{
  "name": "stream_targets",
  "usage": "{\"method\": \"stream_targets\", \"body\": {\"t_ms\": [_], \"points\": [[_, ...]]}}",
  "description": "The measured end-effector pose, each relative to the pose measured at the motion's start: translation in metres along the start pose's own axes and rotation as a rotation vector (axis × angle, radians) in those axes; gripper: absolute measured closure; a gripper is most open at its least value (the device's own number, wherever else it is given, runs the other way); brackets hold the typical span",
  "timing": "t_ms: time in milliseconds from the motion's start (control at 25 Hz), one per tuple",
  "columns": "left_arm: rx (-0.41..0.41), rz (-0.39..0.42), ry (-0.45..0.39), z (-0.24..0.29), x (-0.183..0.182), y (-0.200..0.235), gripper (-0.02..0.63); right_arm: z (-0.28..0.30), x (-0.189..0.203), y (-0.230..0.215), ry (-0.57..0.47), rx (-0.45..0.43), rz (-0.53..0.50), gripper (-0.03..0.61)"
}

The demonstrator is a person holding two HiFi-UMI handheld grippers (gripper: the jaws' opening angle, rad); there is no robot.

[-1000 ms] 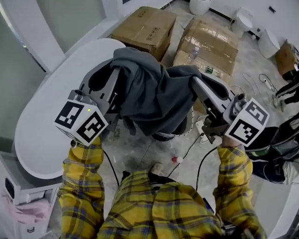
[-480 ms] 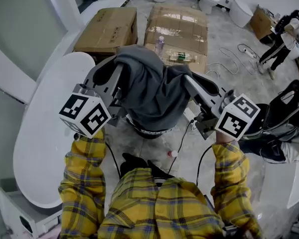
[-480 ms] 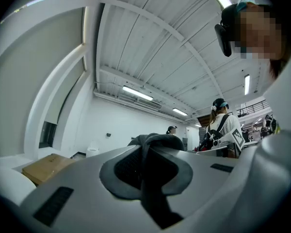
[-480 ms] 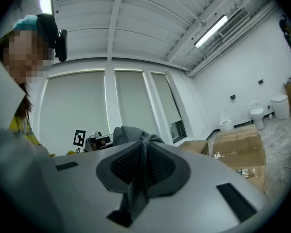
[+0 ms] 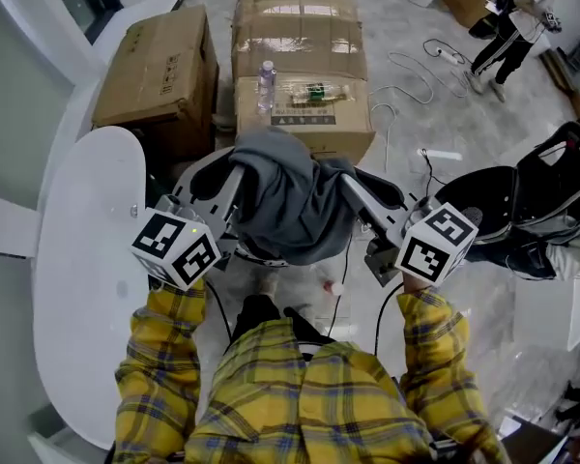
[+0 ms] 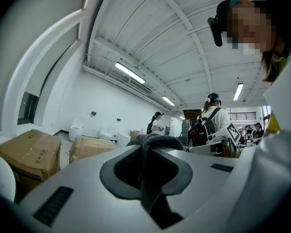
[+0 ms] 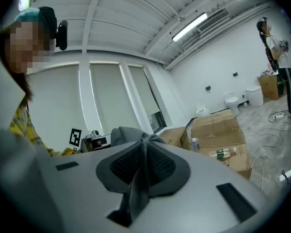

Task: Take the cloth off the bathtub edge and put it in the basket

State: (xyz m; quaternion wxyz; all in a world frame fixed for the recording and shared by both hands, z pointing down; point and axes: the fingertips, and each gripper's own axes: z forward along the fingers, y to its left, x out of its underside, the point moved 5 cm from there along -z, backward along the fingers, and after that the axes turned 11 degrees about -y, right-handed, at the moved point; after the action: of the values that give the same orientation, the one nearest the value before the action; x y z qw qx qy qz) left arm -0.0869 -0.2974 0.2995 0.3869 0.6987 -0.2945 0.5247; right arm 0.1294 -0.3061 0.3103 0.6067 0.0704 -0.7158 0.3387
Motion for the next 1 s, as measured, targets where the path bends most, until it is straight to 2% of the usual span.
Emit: {"method": "stream_targets", "body": {"t_ms": [400, 600, 1000], "points": [[0.004, -0.04, 0.158, 0.003, 0.094, 0.056, 0.571, 0.033, 0.092, -0.032, 0.1, 0.165, 0.117, 0.522], [-0.031, -0.1, 0.247, -0.002, 0.138, 0.082, 0.571, 0.047, 0.133, -0.046, 0.159, 0.228, 0.144, 0.522], [-0.068, -0.156, 0.471, -0.03, 0.232, 0.105, 0.571, 0.055, 0.225, -0.073, 0.285, 0.331, 0.209, 0.522]]}}
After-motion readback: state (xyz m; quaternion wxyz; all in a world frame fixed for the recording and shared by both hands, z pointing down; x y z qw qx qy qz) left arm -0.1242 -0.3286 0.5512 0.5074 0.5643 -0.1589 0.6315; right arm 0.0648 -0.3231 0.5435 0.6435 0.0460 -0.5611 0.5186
